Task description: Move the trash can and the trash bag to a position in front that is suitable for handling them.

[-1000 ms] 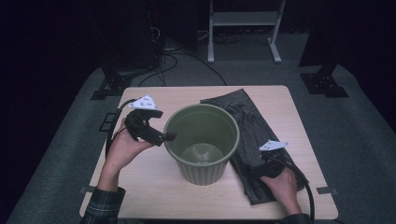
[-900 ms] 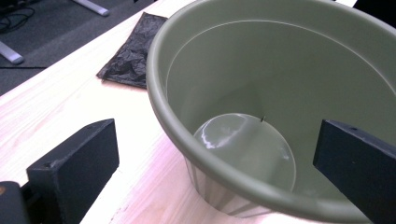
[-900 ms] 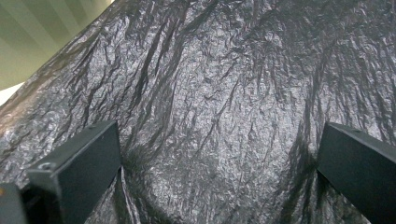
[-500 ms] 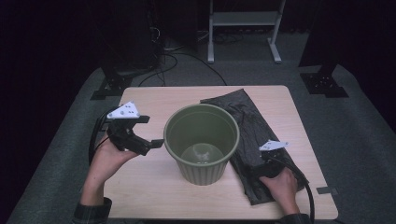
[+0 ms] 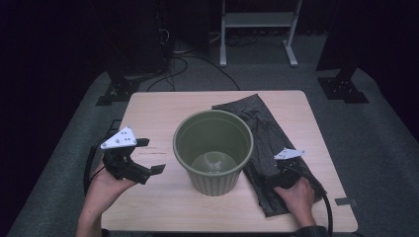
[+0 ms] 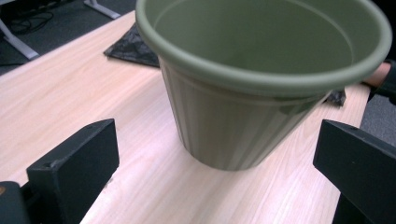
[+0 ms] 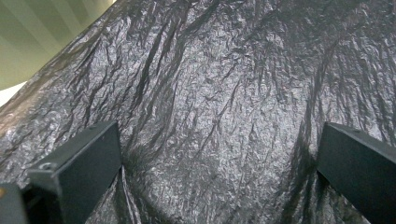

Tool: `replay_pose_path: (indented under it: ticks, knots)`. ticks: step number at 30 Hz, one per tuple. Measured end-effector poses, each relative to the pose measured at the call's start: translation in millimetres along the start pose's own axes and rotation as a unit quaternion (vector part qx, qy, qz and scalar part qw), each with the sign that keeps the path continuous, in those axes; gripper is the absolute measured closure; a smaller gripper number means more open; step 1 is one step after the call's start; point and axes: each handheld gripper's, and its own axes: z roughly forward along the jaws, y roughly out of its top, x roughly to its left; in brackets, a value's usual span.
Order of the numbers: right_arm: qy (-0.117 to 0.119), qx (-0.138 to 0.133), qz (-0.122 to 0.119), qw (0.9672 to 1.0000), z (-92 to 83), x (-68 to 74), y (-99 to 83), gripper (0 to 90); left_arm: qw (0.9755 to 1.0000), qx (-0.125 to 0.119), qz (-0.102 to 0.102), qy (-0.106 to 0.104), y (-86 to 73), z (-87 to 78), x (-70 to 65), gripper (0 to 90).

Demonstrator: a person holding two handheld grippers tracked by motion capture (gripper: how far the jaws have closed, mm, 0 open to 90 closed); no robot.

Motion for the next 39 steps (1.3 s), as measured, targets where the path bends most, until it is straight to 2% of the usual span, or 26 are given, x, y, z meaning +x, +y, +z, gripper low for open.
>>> replay_pose_path:
  ticks: [7, 15, 18, 24, 39]
  knots:
    - [0.001, 0.000, -0.001, 1.0000, 0.0, 0.0, 0.0, 0.0, 1.0000, -0.007, -0.003, 0.001, -19.0, 7.2, -6.1, 0.0]
    - [0.002, 0.000, -0.001, 1.0000, 0.0, 0.1, 0.0, 0.0, 1.0000, 0.003, -0.006, 0.007, -40.5, 17.5, -6.3, 0.0]
    - [0.002, 0.000, -0.002, 1.0000, 0.0, 0.1, 0.0, 0.0, 0.9999, 0.000, -0.006, 0.012, -47.4, 20.4, -6.1, 0.0]
    - [0.002, 0.000, -0.002, 1.0000, 0.0, 0.1, 0.0, 0.0, 0.9998, -0.007, 0.004, 0.017, -59.7, 27.3, -6.4, 0.0]
    - [0.005, 0.000, -0.004, 1.0000, 0.2, 0.3, 0.2, 0.0, 0.9996, 0.002, -0.014, 0.025, -91.7, 57.5, -1.4, 0.0]
